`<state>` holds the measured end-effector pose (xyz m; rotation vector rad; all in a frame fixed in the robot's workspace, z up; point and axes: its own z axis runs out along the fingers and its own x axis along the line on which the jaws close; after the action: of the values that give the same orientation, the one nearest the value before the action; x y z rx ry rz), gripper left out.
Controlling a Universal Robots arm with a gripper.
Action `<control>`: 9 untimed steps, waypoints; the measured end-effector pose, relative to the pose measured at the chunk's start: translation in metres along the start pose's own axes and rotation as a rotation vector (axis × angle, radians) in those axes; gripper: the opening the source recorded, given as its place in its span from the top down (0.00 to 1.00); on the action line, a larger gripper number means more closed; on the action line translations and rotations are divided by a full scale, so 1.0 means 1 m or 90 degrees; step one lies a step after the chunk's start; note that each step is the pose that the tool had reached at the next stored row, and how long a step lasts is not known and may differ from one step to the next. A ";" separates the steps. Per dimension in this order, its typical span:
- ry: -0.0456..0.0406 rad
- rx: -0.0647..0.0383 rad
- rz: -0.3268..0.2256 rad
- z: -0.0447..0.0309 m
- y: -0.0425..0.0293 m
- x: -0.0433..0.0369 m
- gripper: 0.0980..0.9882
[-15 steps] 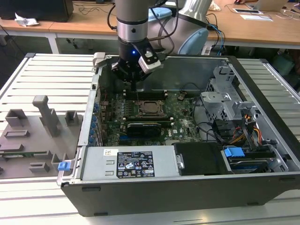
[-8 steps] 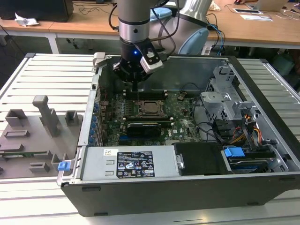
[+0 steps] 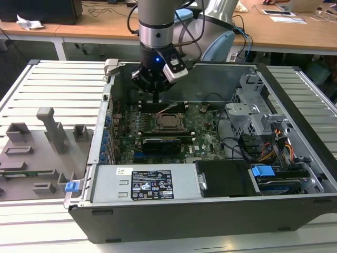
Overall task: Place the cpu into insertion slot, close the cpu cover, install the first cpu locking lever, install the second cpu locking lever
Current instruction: 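Install the first cpu locking lever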
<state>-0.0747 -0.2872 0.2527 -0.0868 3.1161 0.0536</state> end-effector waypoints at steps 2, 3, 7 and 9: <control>0.0000 0.000 0.000 0.0002 -0.0002 -0.0030 0.99; 0.0000 0.000 0.000 0.0004 -0.0003 -0.0050 0.99; 0.0000 0.000 0.000 0.0011 -0.0008 -0.0142 0.99; -0.0001 0.000 0.000 0.0016 -0.0010 -0.0154 0.99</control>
<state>-0.0592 -0.2872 0.2515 -0.0867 3.1160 0.0539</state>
